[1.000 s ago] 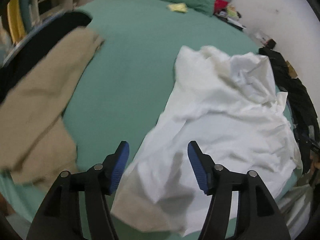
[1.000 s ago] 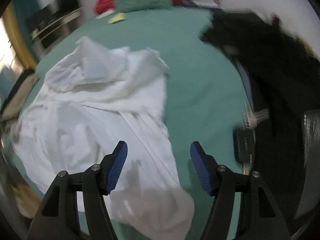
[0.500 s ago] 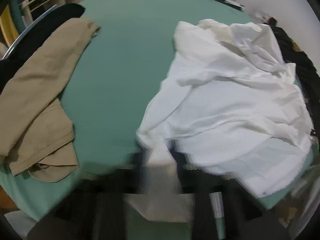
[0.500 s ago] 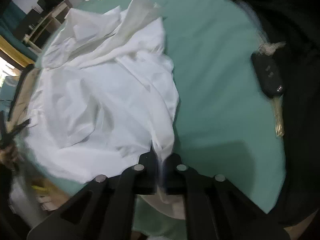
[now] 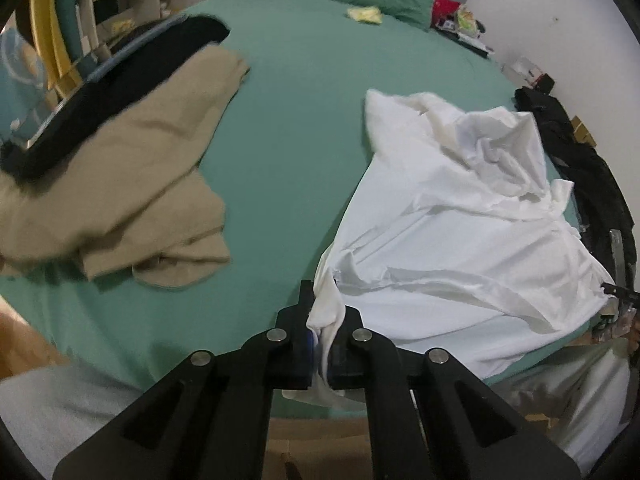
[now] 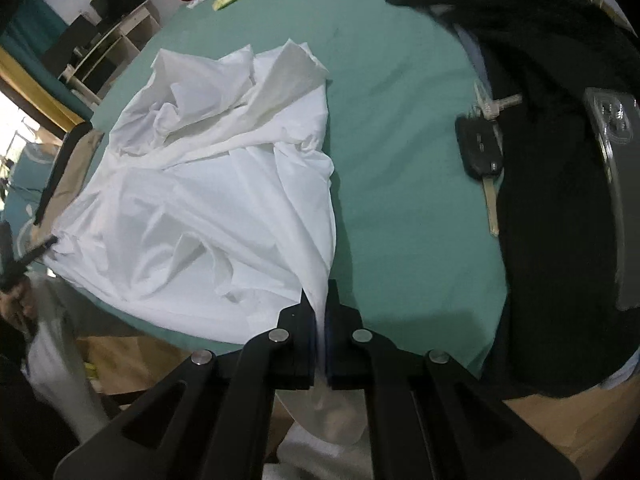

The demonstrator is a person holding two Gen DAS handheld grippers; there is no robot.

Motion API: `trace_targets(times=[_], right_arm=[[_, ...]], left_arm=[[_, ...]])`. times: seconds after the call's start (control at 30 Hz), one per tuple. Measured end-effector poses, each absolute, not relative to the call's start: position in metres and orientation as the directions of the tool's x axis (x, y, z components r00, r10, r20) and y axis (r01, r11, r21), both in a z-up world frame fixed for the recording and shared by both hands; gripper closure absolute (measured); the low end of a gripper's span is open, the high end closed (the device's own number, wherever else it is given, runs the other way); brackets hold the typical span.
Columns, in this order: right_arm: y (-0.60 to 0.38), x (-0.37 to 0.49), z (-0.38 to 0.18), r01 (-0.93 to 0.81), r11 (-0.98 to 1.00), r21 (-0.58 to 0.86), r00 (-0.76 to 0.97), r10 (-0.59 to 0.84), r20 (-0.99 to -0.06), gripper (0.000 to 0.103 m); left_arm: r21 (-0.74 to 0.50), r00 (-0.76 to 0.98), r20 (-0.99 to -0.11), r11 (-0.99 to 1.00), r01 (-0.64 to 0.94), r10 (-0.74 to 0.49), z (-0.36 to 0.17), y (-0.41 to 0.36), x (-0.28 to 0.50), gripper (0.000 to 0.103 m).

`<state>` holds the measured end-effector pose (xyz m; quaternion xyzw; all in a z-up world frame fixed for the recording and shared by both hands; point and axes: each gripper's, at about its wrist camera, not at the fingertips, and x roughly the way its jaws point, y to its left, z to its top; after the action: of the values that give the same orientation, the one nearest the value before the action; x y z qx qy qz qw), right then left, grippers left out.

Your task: Fold large clothes

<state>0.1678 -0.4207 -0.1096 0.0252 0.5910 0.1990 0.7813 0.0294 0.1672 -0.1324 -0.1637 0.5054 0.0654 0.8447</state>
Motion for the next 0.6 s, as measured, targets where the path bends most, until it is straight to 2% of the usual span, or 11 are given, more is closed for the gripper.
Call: trace_targets(times=[0.07, 0.3, 0.47, 0.6], right_arm=[[-0.421, 0.169, -0.101, -0.289, 0.92, 0.265, 0.25, 0.34, -0.907, 0.1], [-0.413, 0.18, -0.05, -0.346, 0.906, 0.242, 0.354, 0.366, -0.861, 0.1], [-0.399, 0.231, -0.013, -0.391, 0.889, 0.238, 0.434, 0.407, -0.804, 0.1], [-0.389, 0.285, -0.005, -0.41, 0.881, 0.236, 0.473, 0.427, -0.771, 0.1]], left_arm=[[-0.24, 0.493, -0.867, 0.929, -0.283, -0.074, -0.128, 0.169, 0.029, 0.099], [-0.207, 0.631, -0.775, 0.957, -0.205, -0.032, -0.055, 0.164, 0.052, 0.098], [-0.197, 0.702, -0.712, 0.964, -0.178, -0.016, -0.022, 0.168, 0.097, 0.098], [-0.193, 0.727, -0.686, 0.963, -0.19, 0.006, -0.019, 0.177, 0.149, 0.098]])
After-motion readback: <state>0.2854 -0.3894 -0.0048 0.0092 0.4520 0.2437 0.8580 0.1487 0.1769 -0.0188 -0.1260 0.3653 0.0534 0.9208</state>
